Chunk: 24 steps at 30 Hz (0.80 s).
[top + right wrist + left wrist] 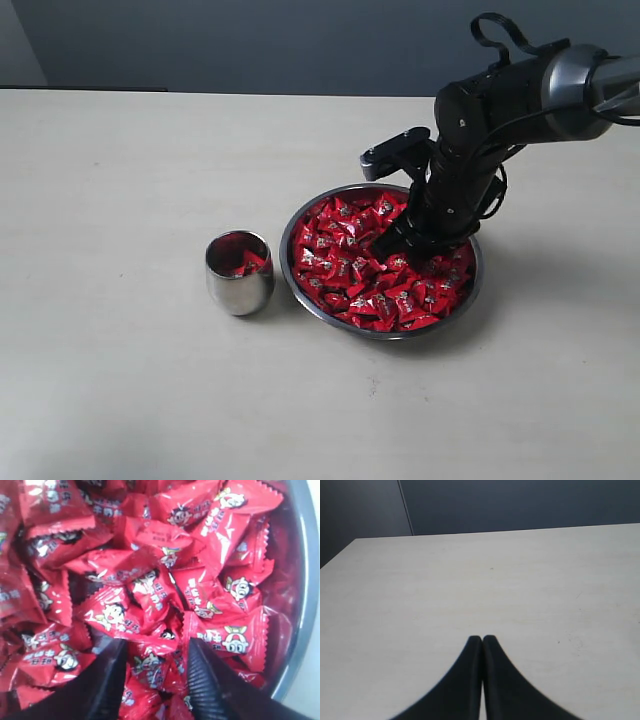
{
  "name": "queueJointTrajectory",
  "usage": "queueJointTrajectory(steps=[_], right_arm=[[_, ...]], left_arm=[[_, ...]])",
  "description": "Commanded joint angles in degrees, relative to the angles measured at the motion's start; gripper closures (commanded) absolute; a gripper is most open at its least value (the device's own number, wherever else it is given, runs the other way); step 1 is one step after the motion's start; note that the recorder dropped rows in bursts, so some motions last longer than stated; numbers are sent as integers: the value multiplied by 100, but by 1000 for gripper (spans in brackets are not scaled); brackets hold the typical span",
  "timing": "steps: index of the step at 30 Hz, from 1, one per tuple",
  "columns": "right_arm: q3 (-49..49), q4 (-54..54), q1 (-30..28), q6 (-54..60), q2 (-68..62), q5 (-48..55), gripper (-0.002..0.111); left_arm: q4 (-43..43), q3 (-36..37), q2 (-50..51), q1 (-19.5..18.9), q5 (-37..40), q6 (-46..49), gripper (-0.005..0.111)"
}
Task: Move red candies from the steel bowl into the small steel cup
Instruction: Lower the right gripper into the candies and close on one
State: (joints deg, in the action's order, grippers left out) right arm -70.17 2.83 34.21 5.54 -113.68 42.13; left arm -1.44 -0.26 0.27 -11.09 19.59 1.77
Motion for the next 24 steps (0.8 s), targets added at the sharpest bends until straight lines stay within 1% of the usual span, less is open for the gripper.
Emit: queueJointTrajectory(steps=[1, 12, 14, 17, 19, 24], right_arm=[[-39, 14, 10, 47, -151, 50, 69], [-39, -14, 10, 47, -286, 45, 69], [-39, -14, 10, 47, -286, 59, 75], [-39, -14, 10, 47, -286, 107, 94], [-39, -14, 10, 47, -286, 119, 109], [-80, -14, 10, 47, -229, 185, 109]], left_arm=[[-11, 26, -27, 38, -45, -8, 106], [-11, 26, -27, 38, -45, -8, 106], [-11, 26, -27, 38, -45, -8, 106], [-11, 26, -27, 38, -45, -8, 106], [-11, 26, -27, 38, -45, -8, 106], [-11, 26, -27, 38, -45, -8, 106]])
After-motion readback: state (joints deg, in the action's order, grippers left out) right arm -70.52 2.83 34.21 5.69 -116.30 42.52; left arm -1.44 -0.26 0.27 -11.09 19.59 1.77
